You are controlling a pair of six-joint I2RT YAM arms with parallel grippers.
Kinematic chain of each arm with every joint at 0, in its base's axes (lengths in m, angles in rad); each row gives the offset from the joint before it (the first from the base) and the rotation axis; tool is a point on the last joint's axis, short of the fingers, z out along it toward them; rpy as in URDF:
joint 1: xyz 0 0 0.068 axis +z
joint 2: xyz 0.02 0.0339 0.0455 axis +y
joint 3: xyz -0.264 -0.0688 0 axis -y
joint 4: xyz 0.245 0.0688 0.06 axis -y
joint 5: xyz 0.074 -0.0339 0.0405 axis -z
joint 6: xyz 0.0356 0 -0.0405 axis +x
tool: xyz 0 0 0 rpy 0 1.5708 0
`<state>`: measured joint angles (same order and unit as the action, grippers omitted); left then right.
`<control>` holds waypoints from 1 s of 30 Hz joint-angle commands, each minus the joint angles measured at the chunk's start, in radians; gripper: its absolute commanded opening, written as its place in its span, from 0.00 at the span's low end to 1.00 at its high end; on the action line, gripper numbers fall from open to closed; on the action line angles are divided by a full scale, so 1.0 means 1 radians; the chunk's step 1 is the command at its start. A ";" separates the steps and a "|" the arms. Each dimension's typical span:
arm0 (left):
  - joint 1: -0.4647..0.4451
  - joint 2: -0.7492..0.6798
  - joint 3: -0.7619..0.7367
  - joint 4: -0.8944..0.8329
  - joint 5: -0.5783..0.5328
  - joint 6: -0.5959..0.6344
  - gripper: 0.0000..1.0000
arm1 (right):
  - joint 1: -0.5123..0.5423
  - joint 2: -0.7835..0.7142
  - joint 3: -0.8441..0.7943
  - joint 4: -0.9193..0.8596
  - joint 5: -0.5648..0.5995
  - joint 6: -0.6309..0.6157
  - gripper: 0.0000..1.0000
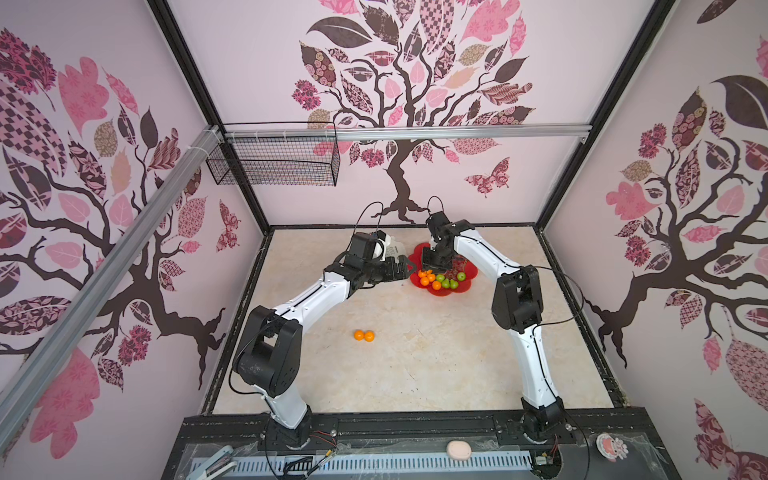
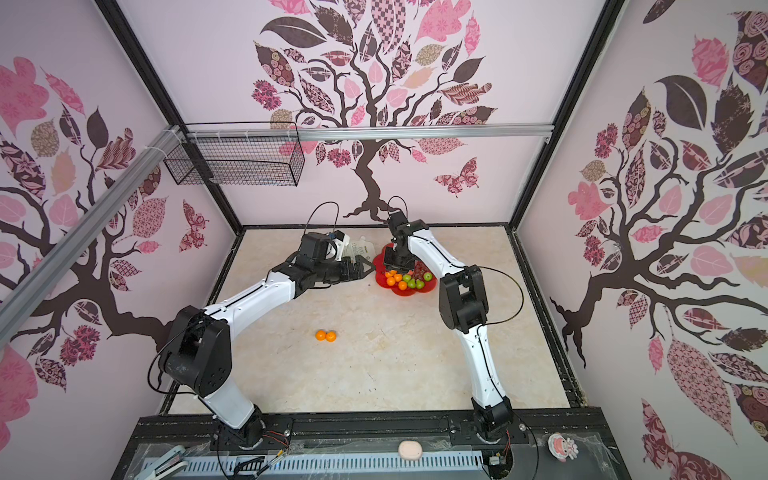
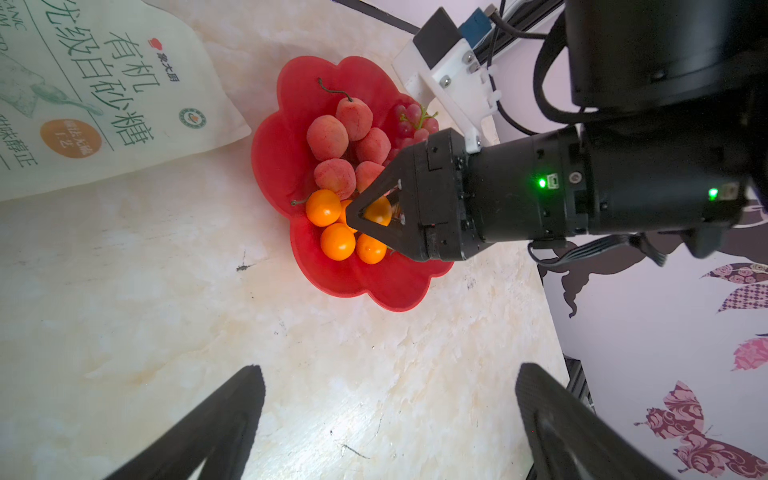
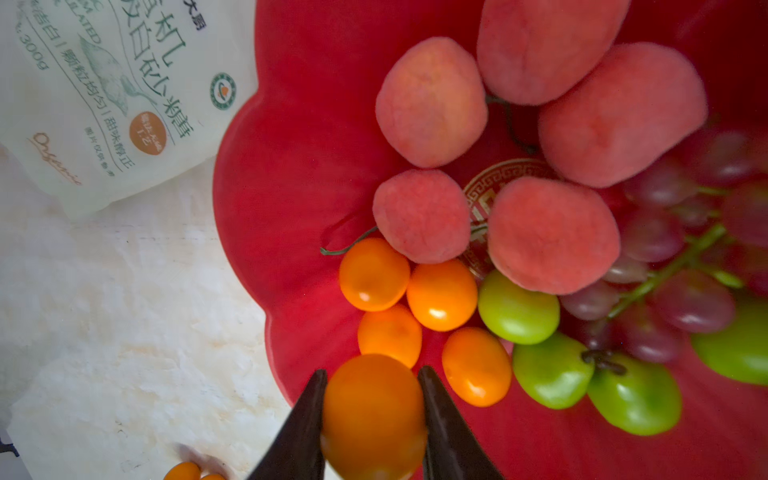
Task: Place and organize the fake fruits in the fruit bowl
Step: 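Lift the kumquat and carry it over the red bowl with the right gripper, then lower the kumquat into the bowl and open the right gripper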
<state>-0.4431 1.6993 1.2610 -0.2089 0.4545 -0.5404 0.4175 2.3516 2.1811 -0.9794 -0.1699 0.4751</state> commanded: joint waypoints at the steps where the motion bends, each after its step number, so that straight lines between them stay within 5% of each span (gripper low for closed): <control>1: 0.019 0.019 0.032 -0.015 0.024 0.029 0.98 | -0.003 0.056 0.063 -0.018 -0.034 0.010 0.36; 30: 0.021 0.028 0.014 -0.004 0.049 0.027 0.98 | 0.004 0.142 0.105 -0.048 -0.122 -0.012 0.41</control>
<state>-0.4225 1.7157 1.2610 -0.2153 0.4969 -0.5259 0.4175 2.4607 2.2539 -0.9962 -0.2893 0.4702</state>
